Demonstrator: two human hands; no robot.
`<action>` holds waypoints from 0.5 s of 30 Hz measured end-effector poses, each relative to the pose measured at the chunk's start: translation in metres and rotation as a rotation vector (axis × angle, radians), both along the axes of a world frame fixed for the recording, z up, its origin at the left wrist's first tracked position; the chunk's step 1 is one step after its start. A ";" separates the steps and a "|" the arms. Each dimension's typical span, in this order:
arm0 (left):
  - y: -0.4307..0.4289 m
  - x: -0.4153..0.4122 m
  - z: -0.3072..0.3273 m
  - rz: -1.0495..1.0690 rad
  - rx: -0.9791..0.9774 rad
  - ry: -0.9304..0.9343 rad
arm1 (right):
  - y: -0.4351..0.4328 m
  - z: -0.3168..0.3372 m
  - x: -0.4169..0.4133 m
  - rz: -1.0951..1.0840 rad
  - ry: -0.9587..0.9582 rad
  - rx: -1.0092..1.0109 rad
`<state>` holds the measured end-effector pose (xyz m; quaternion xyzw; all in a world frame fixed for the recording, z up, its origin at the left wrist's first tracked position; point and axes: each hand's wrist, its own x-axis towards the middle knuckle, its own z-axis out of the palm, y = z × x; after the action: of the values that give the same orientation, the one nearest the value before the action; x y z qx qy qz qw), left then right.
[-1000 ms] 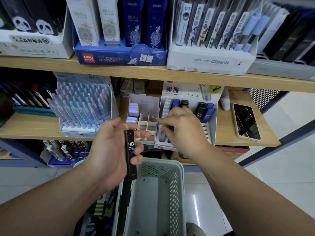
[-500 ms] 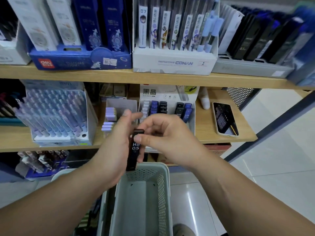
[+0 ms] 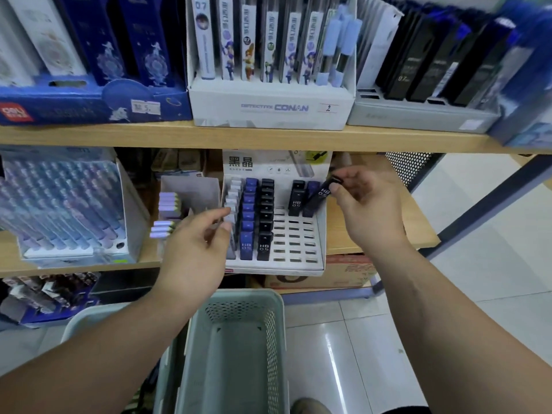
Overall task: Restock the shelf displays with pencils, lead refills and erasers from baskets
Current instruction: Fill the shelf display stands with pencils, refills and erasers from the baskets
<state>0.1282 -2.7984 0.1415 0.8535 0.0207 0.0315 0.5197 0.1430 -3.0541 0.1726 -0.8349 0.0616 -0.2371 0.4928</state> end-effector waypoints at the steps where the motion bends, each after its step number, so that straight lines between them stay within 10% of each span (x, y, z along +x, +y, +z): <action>1: 0.000 0.001 -0.001 -0.001 -0.014 0.006 | 0.002 -0.003 0.002 0.019 0.001 -0.032; 15: -0.001 0.002 0.001 0.000 -0.206 0.047 | 0.016 -0.024 0.019 0.139 0.046 -0.361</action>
<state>0.1297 -2.7992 0.1423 0.7960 0.0361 0.0093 0.6042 0.1621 -3.0385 0.1485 -0.9172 -0.0284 -0.1907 0.3485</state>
